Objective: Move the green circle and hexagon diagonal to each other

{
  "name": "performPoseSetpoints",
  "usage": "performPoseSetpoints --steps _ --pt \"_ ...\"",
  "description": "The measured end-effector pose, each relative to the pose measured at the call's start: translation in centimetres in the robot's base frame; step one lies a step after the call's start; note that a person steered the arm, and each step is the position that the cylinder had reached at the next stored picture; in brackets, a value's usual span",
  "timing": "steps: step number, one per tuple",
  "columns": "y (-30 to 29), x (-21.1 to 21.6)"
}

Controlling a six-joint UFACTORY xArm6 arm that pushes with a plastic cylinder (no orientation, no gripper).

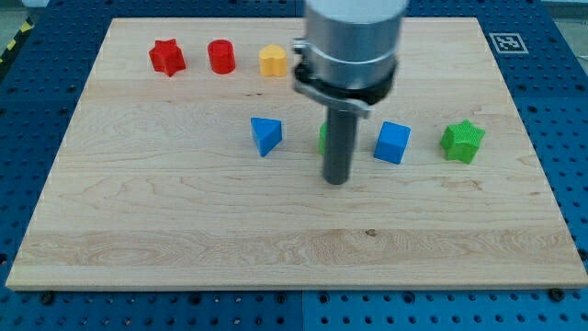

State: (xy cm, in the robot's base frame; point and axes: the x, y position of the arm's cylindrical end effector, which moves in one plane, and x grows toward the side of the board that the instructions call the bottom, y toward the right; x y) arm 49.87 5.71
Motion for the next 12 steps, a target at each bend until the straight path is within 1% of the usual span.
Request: performPoseSetpoints --steps 2,5,7,11,12 --pt "-0.4 -0.4" --pt "-1.1 -3.1" --pt "-1.1 -5.9" --pt "-0.6 -15.0" --pt "0.1 -16.1"
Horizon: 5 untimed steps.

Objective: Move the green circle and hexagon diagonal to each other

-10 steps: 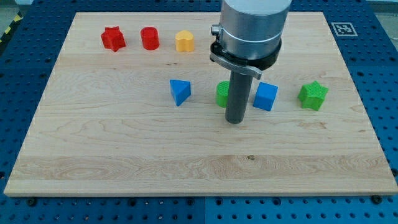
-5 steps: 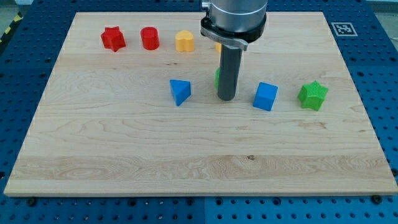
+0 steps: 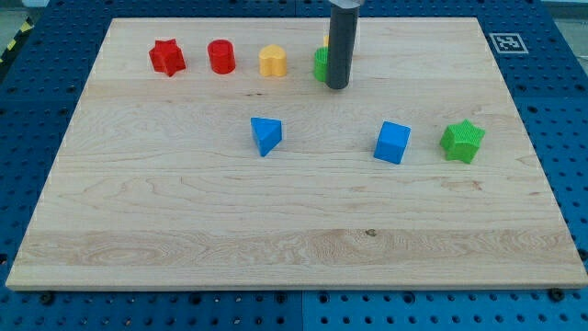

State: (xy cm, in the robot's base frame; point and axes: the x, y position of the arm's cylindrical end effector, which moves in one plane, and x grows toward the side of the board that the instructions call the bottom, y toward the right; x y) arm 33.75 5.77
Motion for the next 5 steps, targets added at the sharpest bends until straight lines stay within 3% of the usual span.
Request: performPoseSetpoints --steps 3,5 --pt "-0.4 -1.3" --pt "-3.7 -1.3"
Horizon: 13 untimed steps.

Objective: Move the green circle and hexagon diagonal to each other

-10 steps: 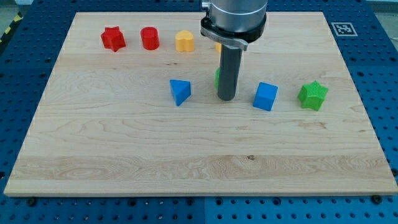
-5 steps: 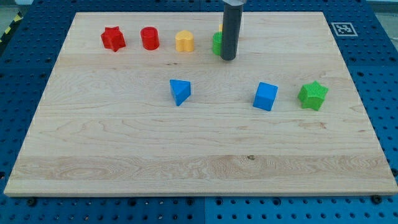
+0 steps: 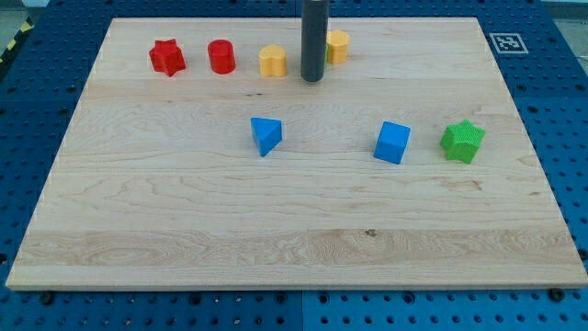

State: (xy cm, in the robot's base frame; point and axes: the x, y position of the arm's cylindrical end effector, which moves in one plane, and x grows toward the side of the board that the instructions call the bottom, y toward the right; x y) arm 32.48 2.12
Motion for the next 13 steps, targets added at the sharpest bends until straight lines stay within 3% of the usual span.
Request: performPoseSetpoints --steps 9,13 --pt "0.1 -6.1" --pt "6.3 -4.8"
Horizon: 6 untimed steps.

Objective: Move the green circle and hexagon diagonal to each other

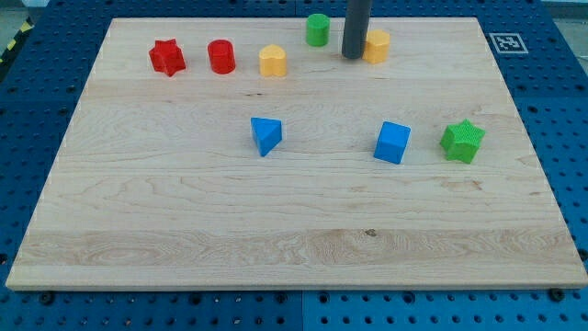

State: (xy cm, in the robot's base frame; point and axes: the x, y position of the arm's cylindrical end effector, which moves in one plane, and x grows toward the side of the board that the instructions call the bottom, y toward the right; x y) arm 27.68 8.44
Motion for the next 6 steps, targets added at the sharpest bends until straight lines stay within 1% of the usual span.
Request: performPoseSetpoints --steps 2,3,6 --pt "0.0 -2.6" --pt "0.4 -3.1" --pt "4.6 -3.1"
